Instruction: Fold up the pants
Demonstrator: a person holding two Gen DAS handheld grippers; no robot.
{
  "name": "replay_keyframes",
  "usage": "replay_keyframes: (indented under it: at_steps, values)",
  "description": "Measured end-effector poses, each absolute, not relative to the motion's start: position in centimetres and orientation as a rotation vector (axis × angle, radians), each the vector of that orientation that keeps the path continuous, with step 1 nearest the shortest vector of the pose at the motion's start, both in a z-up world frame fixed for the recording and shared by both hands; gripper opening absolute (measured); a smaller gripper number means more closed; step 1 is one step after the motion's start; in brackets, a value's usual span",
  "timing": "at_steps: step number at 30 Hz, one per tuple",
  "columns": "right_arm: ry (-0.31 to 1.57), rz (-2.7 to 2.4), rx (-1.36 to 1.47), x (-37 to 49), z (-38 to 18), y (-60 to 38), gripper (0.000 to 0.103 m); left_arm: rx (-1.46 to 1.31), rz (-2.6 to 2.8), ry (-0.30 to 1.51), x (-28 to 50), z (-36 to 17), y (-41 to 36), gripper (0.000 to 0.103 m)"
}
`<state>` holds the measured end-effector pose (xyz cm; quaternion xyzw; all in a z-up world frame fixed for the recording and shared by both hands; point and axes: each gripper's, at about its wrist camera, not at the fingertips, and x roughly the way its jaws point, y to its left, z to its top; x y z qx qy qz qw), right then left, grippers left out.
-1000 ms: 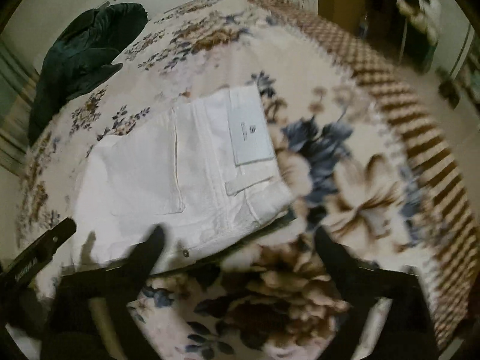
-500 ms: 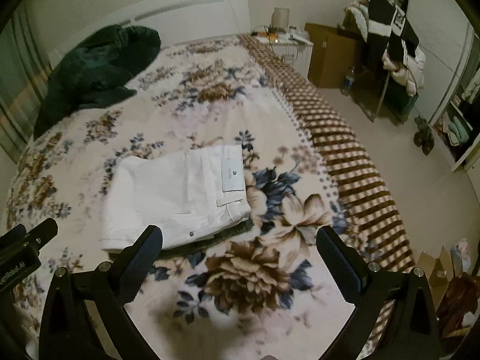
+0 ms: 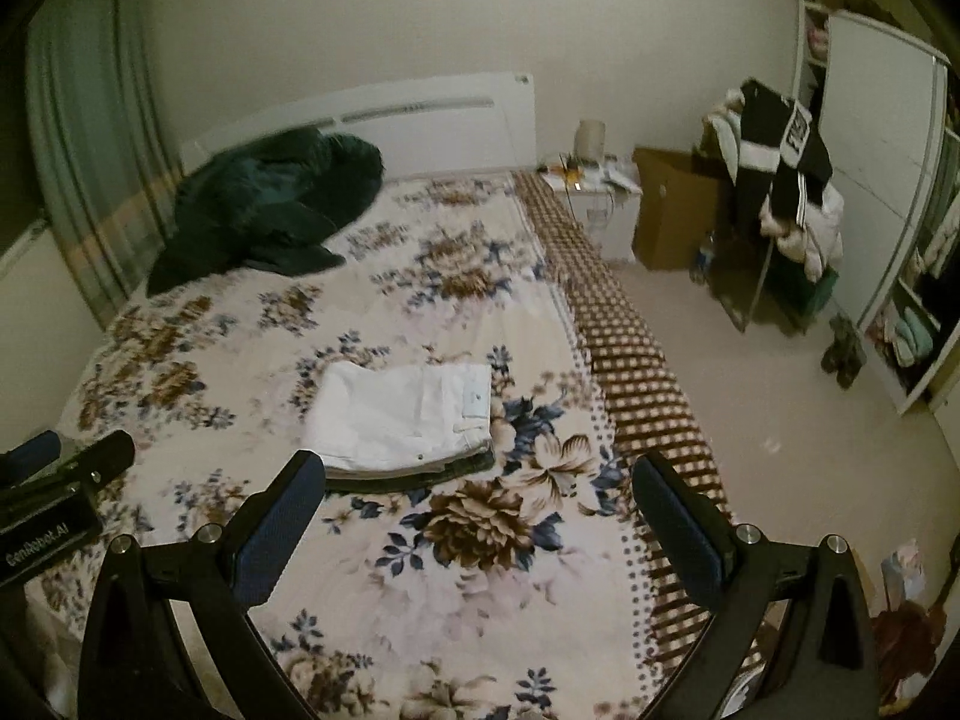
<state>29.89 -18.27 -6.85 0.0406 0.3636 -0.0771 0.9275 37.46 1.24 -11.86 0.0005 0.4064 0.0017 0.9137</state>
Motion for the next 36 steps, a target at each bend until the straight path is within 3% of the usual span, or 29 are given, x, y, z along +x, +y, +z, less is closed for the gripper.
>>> replay_keyframes:
  at_steps: [8,15,17,19,36]
  values:
    - [0.670,-0.113,0.066,20.4,1.8,-16.8,0.103,-0.012,0.024,0.772,30.3,-5.6,1.2,0.091]
    - [0.651,-0.107,0.052,14.6,6.6,-15.5,0.103,-0.030,0.026,0.748,27.2,-3.1,2.1,0.091]
    - [0.651,-0.107,0.054,13.6,7.4,-15.3,0.103,-0.033,0.024,0.735,26.9,-2.6,2.4,0.093]
    - [0.645,-0.109,0.054,13.1,7.8,-15.3,0.103,-0.029,0.024,0.717,26.1,-2.1,2.5,0.102]
    - [0.634,-0.127,0.043,12.7,9.3,-16.2,0.103,-0.008,0.039,0.714,23.7,-1.9,2.1,0.103]
